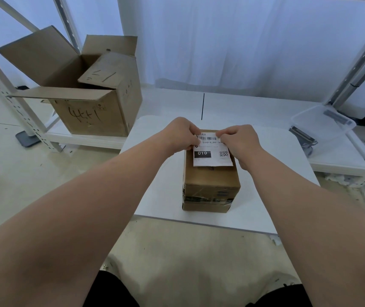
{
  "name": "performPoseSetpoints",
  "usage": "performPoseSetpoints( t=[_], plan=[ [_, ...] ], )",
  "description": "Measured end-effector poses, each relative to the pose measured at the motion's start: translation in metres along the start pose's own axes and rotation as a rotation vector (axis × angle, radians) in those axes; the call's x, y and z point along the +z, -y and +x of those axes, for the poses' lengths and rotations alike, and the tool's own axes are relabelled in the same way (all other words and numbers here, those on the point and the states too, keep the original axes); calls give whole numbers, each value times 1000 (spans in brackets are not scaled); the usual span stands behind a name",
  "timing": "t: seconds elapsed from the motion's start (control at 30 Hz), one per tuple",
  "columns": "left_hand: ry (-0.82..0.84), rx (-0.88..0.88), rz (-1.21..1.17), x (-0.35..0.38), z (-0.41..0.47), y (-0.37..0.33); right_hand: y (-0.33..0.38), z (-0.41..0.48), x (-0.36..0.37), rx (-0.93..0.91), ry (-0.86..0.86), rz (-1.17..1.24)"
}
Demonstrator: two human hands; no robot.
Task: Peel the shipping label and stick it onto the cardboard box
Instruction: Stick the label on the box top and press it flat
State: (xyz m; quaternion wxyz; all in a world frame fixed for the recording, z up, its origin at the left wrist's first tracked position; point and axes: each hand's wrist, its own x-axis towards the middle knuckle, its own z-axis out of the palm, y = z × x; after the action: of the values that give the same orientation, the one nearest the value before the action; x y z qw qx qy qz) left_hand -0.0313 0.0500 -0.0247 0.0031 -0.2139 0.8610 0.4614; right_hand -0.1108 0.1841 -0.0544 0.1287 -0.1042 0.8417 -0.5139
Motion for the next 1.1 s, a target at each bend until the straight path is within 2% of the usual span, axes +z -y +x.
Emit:
performPoseSetpoints(
  t=[1.1],
  plan=[
    [33,-29,126,-3,4,-6,9,-2,-1,-11,5,-140]
  ],
)
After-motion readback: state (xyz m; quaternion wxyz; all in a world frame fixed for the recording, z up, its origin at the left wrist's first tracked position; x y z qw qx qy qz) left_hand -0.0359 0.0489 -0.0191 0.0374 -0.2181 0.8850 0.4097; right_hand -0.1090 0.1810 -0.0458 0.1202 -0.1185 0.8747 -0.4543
